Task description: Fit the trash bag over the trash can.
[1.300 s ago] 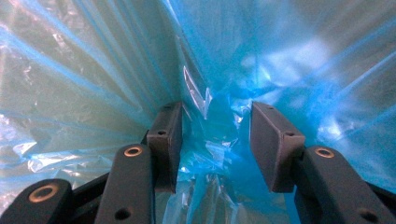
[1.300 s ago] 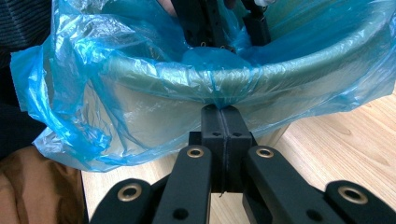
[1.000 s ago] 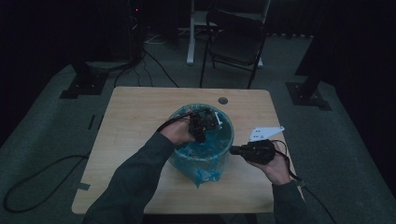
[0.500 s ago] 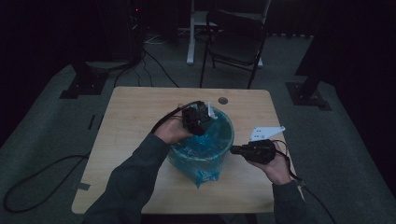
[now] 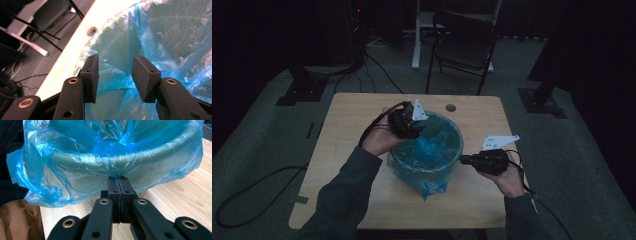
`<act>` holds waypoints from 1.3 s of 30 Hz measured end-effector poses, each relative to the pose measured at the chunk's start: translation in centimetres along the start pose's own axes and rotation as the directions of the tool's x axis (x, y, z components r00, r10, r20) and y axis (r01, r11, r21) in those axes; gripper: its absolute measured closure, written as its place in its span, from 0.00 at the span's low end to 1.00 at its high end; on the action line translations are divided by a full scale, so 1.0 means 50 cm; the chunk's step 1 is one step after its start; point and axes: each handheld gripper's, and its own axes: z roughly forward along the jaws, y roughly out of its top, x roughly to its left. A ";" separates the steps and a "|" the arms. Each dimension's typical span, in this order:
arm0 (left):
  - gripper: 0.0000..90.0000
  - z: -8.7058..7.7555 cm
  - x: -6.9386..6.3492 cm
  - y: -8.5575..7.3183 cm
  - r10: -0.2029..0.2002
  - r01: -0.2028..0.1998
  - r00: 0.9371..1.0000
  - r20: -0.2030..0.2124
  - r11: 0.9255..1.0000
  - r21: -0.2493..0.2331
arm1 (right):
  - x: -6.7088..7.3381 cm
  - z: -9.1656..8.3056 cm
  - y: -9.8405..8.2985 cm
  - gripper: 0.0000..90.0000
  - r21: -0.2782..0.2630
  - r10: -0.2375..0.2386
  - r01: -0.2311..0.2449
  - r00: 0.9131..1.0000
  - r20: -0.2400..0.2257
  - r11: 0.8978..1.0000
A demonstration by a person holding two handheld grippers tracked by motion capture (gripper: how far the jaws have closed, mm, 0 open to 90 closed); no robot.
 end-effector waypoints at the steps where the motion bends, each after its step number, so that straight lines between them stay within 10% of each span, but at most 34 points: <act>1: 0.64 -0.006 0.003 -0.004 -0.007 0.007 1.000 -0.008 1.000 -0.009 | 0.000 -0.001 0.000 1.00 0.000 0.001 -0.001 1.000 -0.001 1.000; 21: 0.63 -0.048 0.031 -0.087 -0.139 0.134 0.989 -0.043 0.985 -0.105 | -0.008 -0.008 -0.005 0.99 -0.006 0.010 -0.010 1.000 0.010 1.000; 39: 0.63 -0.070 0.046 -0.169 -0.265 0.250 0.962 -0.069 0.952 -0.174 | -0.010 -0.016 -0.008 0.99 -0.010 0.014 -0.014 1.000 0.011 1.000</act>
